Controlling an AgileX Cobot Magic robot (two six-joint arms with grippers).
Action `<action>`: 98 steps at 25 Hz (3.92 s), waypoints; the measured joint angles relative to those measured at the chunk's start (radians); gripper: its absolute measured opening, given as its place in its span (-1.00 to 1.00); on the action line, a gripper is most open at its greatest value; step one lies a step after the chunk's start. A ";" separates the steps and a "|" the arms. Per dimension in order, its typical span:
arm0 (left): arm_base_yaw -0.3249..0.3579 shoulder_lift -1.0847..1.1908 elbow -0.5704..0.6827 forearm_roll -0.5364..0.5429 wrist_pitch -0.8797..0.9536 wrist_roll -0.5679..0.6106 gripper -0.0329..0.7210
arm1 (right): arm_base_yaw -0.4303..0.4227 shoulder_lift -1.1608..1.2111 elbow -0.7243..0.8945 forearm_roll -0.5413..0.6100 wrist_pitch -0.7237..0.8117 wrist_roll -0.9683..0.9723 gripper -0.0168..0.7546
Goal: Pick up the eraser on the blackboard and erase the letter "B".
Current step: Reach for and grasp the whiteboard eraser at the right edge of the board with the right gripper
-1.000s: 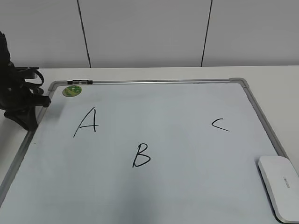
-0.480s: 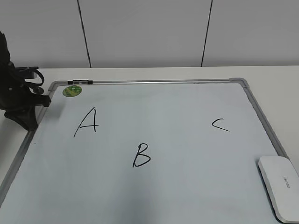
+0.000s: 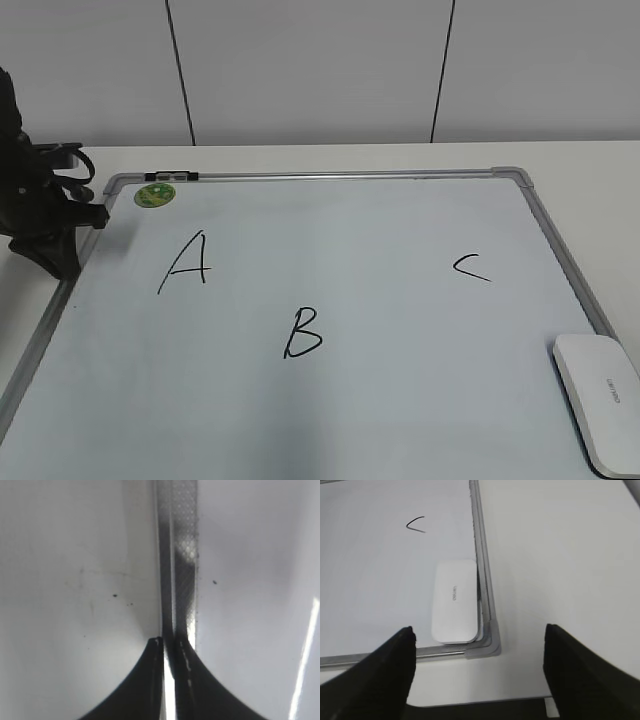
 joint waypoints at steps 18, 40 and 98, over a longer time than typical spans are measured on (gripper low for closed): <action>0.000 0.000 -0.002 0.000 0.004 -0.001 -0.85 | -0.001 0.547 -0.094 0.266 -0.083 -0.248 0.57; 0.000 0.000 -0.002 0.000 0.006 -0.001 -0.85 | -0.002 1.115 -0.126 0.297 -0.230 -0.250 0.57; 0.000 0.000 -0.002 -0.012 0.007 -0.001 -0.85 | 0.102 1.593 -0.294 0.071 -0.393 0.005 0.42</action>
